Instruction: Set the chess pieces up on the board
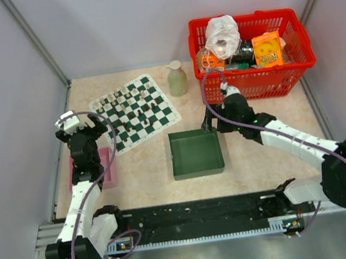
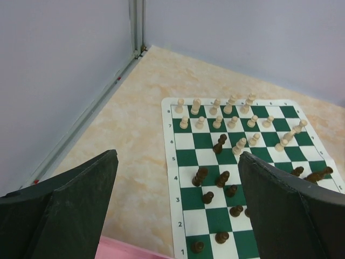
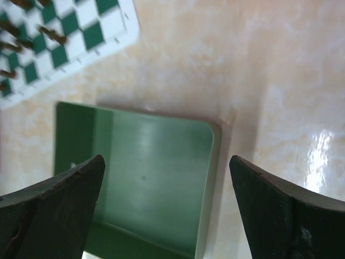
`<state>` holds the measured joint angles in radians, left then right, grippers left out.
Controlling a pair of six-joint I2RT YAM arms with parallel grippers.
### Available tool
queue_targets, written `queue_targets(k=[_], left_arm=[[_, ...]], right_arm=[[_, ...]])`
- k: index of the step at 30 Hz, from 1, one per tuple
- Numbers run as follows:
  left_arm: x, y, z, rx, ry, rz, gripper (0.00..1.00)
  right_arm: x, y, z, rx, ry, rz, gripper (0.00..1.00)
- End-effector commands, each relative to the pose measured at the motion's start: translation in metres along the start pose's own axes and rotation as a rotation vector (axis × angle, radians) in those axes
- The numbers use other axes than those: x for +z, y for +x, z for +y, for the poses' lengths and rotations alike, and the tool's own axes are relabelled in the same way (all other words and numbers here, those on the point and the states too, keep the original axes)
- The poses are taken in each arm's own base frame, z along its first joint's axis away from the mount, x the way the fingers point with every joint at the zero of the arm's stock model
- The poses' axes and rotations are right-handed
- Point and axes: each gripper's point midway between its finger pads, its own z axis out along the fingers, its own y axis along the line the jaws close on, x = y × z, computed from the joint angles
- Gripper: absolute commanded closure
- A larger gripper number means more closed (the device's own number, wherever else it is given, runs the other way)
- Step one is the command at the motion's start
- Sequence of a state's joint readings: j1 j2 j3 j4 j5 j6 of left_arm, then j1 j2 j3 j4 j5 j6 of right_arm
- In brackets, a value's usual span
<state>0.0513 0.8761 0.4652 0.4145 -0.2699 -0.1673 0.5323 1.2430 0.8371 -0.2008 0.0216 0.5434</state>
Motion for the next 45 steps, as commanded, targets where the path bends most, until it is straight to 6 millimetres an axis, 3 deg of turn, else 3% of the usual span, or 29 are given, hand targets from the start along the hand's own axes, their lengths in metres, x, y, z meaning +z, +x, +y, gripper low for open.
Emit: queue_targets(k=[1,6,11,18,22,24,26,30,33,36,40,42,45], left_arm=[[-0.003,-0.028,-0.016,-0.006,0.070,-0.018,0.01],[-0.010,-0.028,-0.048,0.045,0.263,0.008,0.01],[-0.006,-0.022,-0.030,-0.123,0.106,0.080,0.01],[-0.005,-0.015,-0.030,-0.193,0.081,0.115,0.01],[-0.010,-0.006,-0.043,-0.175,0.157,0.159,0.01],[-0.011,-0.002,-0.047,-0.165,0.190,0.171,0.01],[-0.011,-0.001,-0.049,-0.163,0.198,0.176,0.01],[-0.010,0.002,-0.046,-0.178,0.175,0.184,0.01],[-0.009,0.005,-0.043,-0.185,0.160,0.192,0.01],[-0.008,0.011,-0.043,-0.201,0.152,0.209,0.01],[-0.007,0.012,-0.044,-0.198,0.153,0.228,0.01],[-0.007,0.015,-0.043,-0.188,0.147,0.246,0.01],[-0.008,0.017,-0.040,-0.187,0.132,0.253,0.01]], right_arm=[[0.010,0.029,-0.019,-0.047,0.222,0.072,0.01],[0.018,0.055,-0.057,-0.056,0.398,0.133,0.01],[0.003,0.066,-0.099,-0.073,0.525,0.148,0.01],[-0.048,0.049,-0.179,0.107,0.661,0.063,0.01],[-0.080,0.019,-0.213,0.247,0.718,-0.054,0.01],[-0.084,-0.002,-0.201,0.242,0.660,-0.093,0.01],[-0.083,-0.022,-0.174,0.226,0.531,-0.116,0.01],[-0.073,-0.048,-0.094,0.125,0.285,-0.161,0.04],[-0.052,-0.038,-0.035,0.048,0.177,-0.130,0.07],[-0.018,-0.015,0.022,-0.044,0.082,-0.044,0.12],[0.019,0.007,0.078,-0.116,-0.025,0.010,0.16],[0.038,0.017,0.094,-0.113,-0.070,0.043,0.17],[0.064,0.029,0.093,-0.093,-0.042,0.085,0.17]])
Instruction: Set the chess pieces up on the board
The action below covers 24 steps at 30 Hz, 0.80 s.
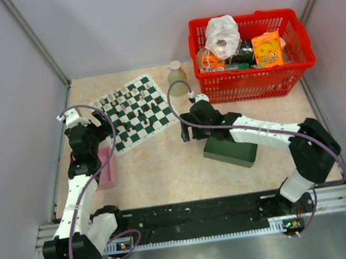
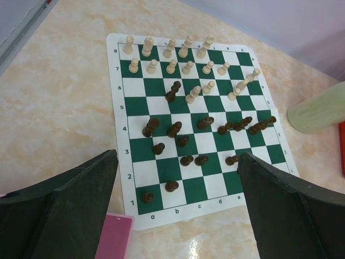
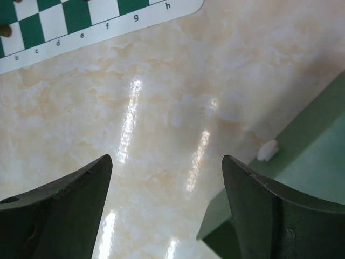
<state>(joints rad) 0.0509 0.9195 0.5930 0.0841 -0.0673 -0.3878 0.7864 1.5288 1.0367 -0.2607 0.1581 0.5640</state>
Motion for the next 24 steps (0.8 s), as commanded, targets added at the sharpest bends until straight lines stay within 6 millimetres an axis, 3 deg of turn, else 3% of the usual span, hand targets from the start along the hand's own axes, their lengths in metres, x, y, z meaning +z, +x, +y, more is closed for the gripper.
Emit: queue_targets(k=[1,4,7,14,19,21,24], left_arm=[[-0.002,-0.017,-0.006,-0.003,0.013,-0.035,0.01],[-0.001,-0.014,-0.005,0.010,0.012,-0.028,0.01],[0.003,-0.011,-0.003,0.010,0.000,-0.017,0.01],[0.010,-0.001,-0.012,0.018,0.058,0.020,0.01],[0.016,0.010,-0.022,0.007,0.126,0.052,0.01],[0.019,0.017,-0.026,0.005,0.148,0.080,0.01],[0.025,0.029,-0.028,-0.023,0.162,0.121,0.01]], right_arm=[[0.024,-0.024,0.023,0.054,-0.043,-0.055,0.17],[0.040,-0.010,0.002,0.045,0.048,-0.026,0.17],[0.044,0.005,-0.031,0.060,0.149,0.019,0.16],[0.009,0.027,-0.110,0.121,0.305,0.015,0.15],[-0.018,0.024,-0.152,0.148,0.388,-0.015,0.15],[-0.025,0.016,-0.155,0.156,0.378,-0.041,0.17],[-0.021,-0.006,-0.123,0.158,0.215,-0.092,0.23]])
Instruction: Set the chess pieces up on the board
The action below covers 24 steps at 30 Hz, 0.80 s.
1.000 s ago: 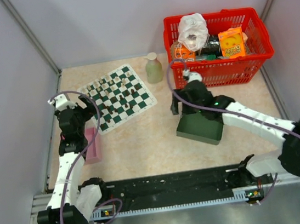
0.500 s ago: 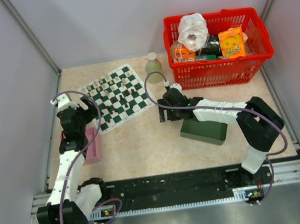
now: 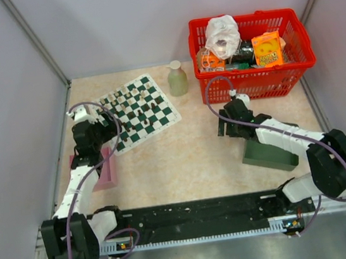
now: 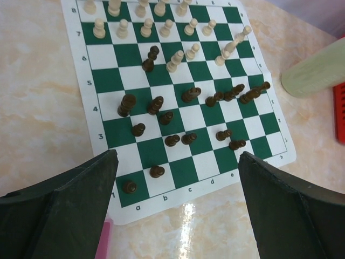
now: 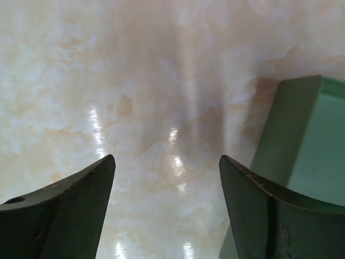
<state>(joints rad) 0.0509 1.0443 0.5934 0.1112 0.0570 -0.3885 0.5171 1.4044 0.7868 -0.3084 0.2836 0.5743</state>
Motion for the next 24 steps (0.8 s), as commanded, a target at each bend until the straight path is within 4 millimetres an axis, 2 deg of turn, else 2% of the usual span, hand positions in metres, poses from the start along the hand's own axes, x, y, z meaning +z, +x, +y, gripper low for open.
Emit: queue_targets(k=[1,4,8,10,11,12,18,23,24], left_arm=[[0.011,-0.004,-0.017,-0.044,0.085,0.001,0.01],[0.017,0.009,-0.021,-0.106,0.107,0.028,0.01],[0.016,0.027,-0.025,-0.123,0.108,0.065,0.01],[0.013,0.035,-0.022,-0.123,0.089,0.074,0.01],[0.010,0.036,-0.019,-0.127,0.077,0.066,0.01],[0.007,0.043,-0.025,-0.123,0.090,0.077,0.01],[-0.007,0.062,-0.015,-0.149,0.042,0.092,0.03],[-0.011,0.076,-0.010,-0.166,0.009,0.131,0.05],[-0.012,0.079,-0.009,-0.169,0.002,0.141,0.06]], right_arm=[[-0.018,-0.034,0.046,0.033,-0.225,-0.092,0.24],[-0.016,-0.038,0.086,0.089,-0.341,-0.098,0.27],[-0.002,-0.047,0.131,0.098,-0.357,-0.144,0.31],[0.007,-0.048,0.152,0.075,-0.352,-0.146,0.32],[0.008,-0.056,0.163,0.071,-0.363,-0.162,0.32],[0.015,-0.056,0.169,0.069,-0.360,-0.160,0.33],[0.050,-0.060,0.187,0.025,-0.318,-0.162,0.33],[0.078,-0.061,0.198,-0.026,-0.287,-0.153,0.33],[0.078,-0.065,0.201,-0.031,-0.287,-0.160,0.34]])
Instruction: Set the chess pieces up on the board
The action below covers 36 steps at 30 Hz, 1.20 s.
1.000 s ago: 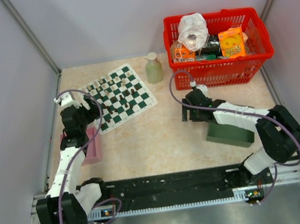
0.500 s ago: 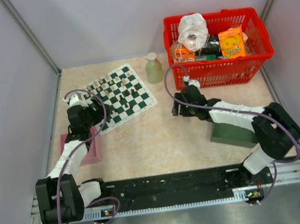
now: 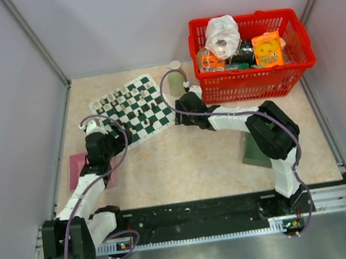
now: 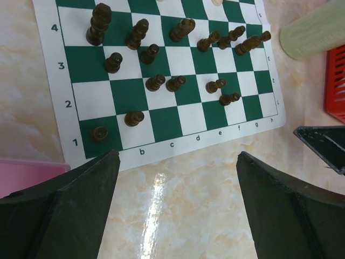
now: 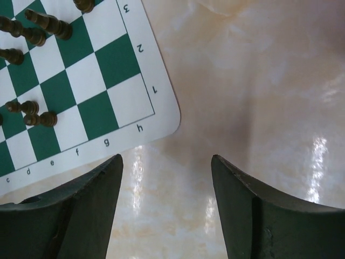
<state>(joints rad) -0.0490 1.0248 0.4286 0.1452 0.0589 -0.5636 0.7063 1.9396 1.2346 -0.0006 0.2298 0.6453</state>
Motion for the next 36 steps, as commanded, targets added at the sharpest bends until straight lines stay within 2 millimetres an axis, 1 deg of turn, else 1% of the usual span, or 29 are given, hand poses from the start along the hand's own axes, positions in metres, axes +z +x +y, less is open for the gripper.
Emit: queue_targets(k=[1,2,3,4,8,12,18,24,26,27,34,35,36], left_arm=[[-0.002,0.005,0.006,-0.034,-0.038,-0.003,0.05],[-0.003,0.008,0.009,-0.037,-0.051,0.005,0.05],[-0.004,0.006,0.017,-0.038,-0.088,-0.011,0.06],[-0.004,0.008,0.022,-0.034,-0.113,-0.012,0.05],[-0.008,0.004,0.045,-0.015,-0.230,-0.046,0.04],[-0.011,0.000,0.057,0.001,-0.300,-0.063,0.04],[-0.013,-0.005,0.060,-0.008,-0.319,-0.088,0.03],[-0.015,-0.013,0.058,0.002,-0.312,-0.117,0.03],[-0.014,-0.013,0.057,0.005,-0.309,-0.113,0.03],[-0.014,-0.013,0.056,0.005,-0.306,-0.113,0.03],[-0.014,-0.019,0.051,0.001,-0.285,-0.125,0.03],[-0.014,-0.020,0.050,0.000,-0.283,-0.128,0.03],[-0.015,-0.021,0.049,0.000,-0.281,-0.132,0.03]], right_arm=[[0.019,-0.023,0.013,-0.037,0.008,-0.060,0.34],[0.024,-0.022,0.013,-0.043,0.014,-0.057,0.34],[0.027,-0.026,0.013,-0.042,0.019,-0.068,0.34],[0.030,-0.018,0.008,-0.054,0.045,-0.042,0.35],[0.042,-0.014,0.011,-0.083,0.046,-0.020,0.35],[0.051,-0.007,0.010,-0.098,0.051,0.017,0.36],[0.058,0.006,0.014,-0.106,0.026,0.061,0.49],[0.059,0.016,0.008,-0.140,0.057,0.082,0.50],[0.060,0.018,0.007,-0.146,0.063,0.088,0.51],[0.062,0.021,0.005,-0.156,0.070,0.095,0.55],[0.063,0.024,0.003,-0.195,0.112,0.103,0.57],[0.063,0.024,0.003,-0.201,0.115,0.104,0.58],[0.063,0.023,0.003,-0.205,0.119,0.102,0.63]])
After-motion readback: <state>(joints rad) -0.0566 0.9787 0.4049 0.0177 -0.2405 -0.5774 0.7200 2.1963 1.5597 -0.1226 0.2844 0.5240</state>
